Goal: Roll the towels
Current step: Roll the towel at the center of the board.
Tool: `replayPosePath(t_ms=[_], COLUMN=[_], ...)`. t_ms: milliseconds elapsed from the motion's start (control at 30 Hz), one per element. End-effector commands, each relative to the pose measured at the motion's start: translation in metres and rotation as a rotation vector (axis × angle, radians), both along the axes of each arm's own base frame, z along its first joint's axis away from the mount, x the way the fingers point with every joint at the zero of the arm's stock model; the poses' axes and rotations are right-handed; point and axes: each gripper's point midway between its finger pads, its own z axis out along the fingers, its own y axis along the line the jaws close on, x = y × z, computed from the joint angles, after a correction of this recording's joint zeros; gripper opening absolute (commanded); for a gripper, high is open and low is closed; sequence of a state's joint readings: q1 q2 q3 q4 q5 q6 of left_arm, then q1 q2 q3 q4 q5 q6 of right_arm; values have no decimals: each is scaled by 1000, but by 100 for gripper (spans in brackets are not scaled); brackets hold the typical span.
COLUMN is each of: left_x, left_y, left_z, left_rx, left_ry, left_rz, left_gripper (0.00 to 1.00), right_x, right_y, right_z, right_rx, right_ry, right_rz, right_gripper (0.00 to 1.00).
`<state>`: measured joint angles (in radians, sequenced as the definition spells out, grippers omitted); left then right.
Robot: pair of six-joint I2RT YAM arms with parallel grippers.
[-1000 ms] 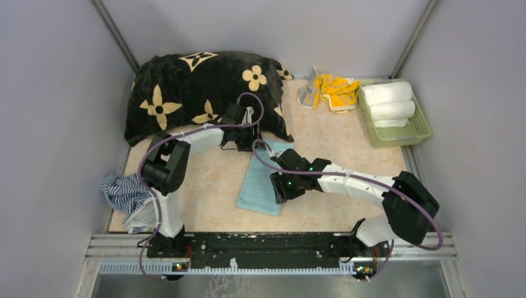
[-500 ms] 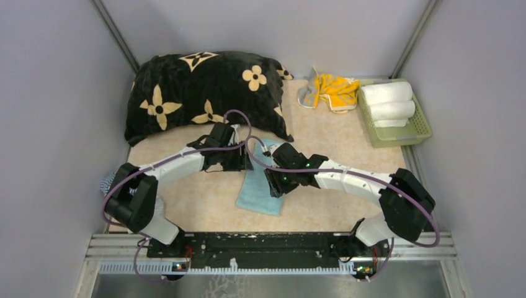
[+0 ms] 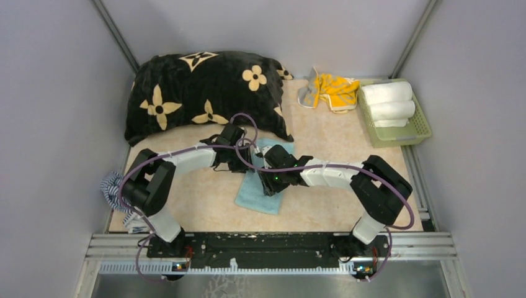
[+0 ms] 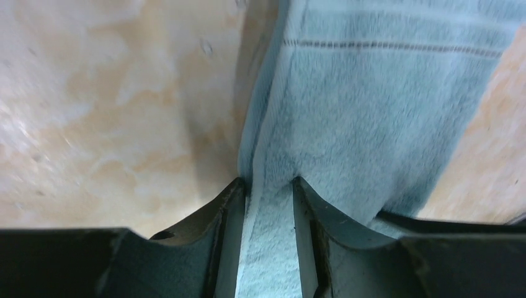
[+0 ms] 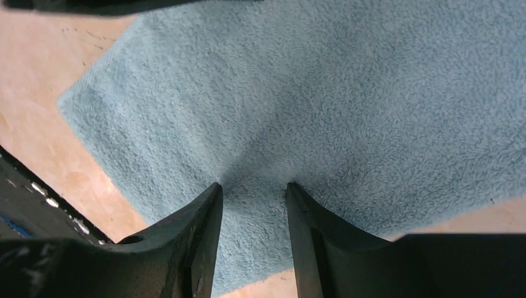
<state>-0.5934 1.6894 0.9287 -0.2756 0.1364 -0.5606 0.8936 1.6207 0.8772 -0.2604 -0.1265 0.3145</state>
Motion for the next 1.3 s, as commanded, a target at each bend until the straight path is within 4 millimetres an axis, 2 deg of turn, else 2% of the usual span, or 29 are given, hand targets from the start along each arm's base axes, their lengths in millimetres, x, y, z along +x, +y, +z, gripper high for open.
replayPosePath(t_ms=[0,133,267,400,533,700,900,1033,1100,1267], left_x=[19,40,49,42,19,-17,-53,-71,-78,-90], left_y=[38,55,68,71,79,89,101,101,98,94], left_z=[-32,-31,-21,2,21,39,47,42,38,27], left_rx=[155,168,156,113,47,-35,-86,-130,-159,-184], left_ry=[2,-16,-25,-52,-46,-8,33,83,117,200], left_rz=[64,99,129,151,204,316,429,481,496,541], left_gripper=[41,41,44,50,53,56,59,59,60,60], right_x=[27,36,37,25,1,-25,-37,-44,-49,-56], right_y=[29,45,50,48,45,44,49,48,42,24], right_z=[7,14,36,58,60,52,40,23,3,-24], right_rx=[70,92,118,127,75,1,-64,-116,-185,-297], right_ry=[-90,-106,-125,-166,-202,-234,-263,-261,-249,-244], right_rz=[16,45,73,132,227,319,370,399,410,427], right_gripper=[43,43,43,45,46,46,46,46,46,44])
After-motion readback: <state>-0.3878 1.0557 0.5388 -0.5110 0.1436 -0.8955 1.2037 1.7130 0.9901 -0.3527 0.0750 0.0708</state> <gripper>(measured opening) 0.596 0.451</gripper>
